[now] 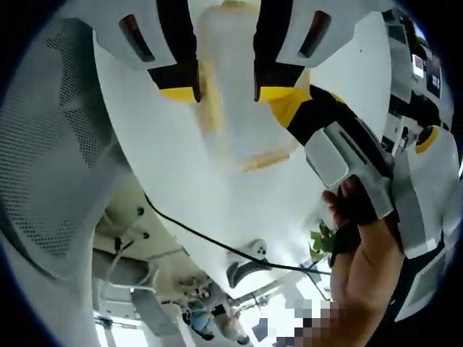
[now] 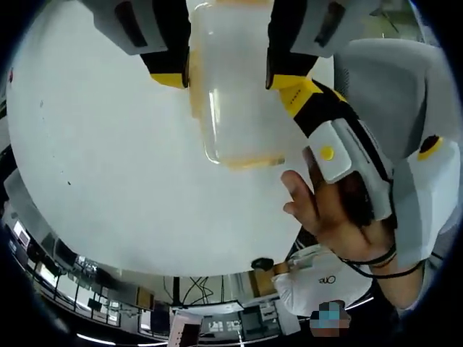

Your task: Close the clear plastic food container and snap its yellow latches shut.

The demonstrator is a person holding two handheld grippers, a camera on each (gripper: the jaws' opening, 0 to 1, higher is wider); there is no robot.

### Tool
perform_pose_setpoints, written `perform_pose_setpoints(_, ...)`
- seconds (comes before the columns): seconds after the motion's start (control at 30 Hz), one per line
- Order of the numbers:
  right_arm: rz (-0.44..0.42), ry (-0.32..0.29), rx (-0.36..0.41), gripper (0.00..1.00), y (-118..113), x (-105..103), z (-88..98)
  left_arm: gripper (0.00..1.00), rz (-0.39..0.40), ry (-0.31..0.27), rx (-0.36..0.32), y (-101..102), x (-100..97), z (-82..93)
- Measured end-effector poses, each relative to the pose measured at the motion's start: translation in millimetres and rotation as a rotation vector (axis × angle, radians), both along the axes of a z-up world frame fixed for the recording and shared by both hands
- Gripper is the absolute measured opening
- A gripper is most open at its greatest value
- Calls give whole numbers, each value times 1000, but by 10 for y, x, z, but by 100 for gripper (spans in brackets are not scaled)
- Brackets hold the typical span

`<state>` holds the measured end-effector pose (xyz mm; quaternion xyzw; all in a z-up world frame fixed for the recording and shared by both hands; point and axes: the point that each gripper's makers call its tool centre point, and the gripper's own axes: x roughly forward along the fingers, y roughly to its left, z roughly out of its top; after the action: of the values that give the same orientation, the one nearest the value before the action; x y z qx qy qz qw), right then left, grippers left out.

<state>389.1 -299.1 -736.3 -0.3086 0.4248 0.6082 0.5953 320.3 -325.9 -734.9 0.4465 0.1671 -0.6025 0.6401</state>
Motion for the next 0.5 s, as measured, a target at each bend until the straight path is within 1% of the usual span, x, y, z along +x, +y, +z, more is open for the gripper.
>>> perform_pose_setpoints(0.07,3,2,-5,40,2,-1,1,28,-18,-30,12,-5,-3,-11)
perform_pose_setpoints(0.2,9,7,-11,40,7,-5,-1,28,-12,-39,16,-5,3,-11)
perform_pose_setpoints(0.4,18,16,-18,40,14,7,-16,28,-25,-73,39,-9,-4,-27)
perform_pose_setpoints(0.5,16,20,-23,40,17,0,-13,29,-41,-103,52,-11,-9,-44)
